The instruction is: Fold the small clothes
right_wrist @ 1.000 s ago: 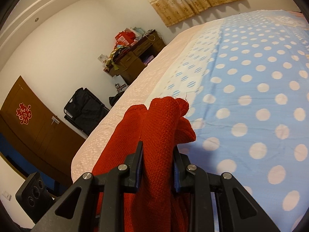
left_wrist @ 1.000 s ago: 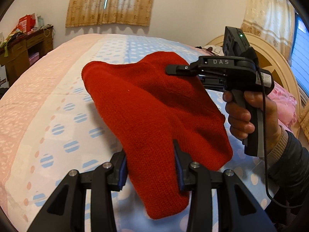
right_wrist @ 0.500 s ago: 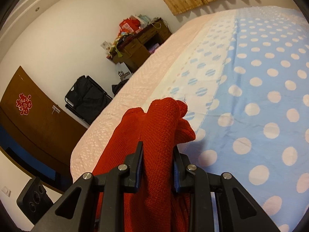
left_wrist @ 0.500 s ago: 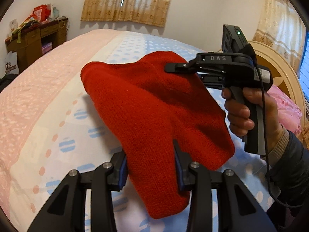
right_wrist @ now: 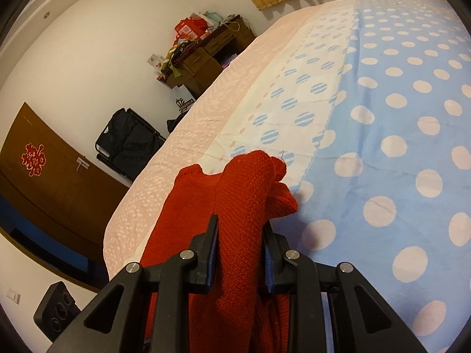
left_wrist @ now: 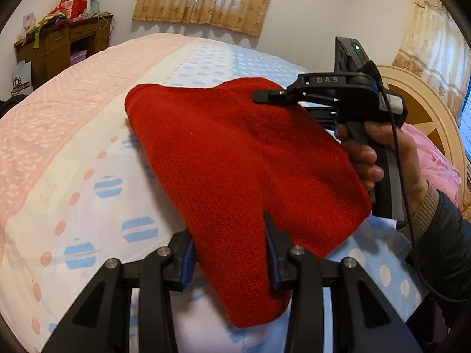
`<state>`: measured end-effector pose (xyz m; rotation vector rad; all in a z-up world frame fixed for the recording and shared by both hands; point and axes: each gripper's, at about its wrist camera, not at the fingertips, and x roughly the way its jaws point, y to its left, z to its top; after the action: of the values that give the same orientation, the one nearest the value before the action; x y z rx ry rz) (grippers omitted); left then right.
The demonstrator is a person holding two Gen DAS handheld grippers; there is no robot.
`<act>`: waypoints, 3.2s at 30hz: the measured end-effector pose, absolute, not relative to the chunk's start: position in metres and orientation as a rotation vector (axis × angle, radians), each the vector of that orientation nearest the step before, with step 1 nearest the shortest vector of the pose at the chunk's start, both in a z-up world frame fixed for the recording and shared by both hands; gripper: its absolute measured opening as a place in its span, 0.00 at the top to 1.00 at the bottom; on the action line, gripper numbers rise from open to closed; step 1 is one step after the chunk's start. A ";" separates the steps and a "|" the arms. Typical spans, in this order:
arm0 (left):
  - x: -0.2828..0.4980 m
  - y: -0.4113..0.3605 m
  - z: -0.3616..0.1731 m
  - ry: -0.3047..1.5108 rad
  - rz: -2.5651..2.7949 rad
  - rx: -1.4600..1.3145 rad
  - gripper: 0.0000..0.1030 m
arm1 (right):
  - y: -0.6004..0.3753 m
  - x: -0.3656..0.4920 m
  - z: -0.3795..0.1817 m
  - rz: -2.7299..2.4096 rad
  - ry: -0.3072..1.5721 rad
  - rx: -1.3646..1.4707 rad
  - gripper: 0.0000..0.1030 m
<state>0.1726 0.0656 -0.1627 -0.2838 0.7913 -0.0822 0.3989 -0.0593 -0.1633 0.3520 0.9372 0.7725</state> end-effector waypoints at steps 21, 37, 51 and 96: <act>0.142 0.085 -0.116 0.655 -0.046 -0.276 0.41 | -0.087 0.363 -0.123 0.769 0.827 0.393 0.46; 0.160 0.111 -0.170 0.756 0.128 -0.264 0.29 | -0.074 0.293 -0.162 0.702 0.904 0.179 0.45; 0.120 0.088 -0.108 0.578 0.125 -0.167 0.10 | -0.084 0.193 -0.096 0.388 0.632 0.022 0.30; 0.112 0.077 -0.092 0.516 0.105 -0.180 0.09 | -0.073 0.159 -0.078 0.379 0.575 0.020 0.27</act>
<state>0.1117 0.0772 -0.0915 -0.1803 0.5158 0.1047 0.1595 -0.0726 -0.0784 0.0201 0.5752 0.3785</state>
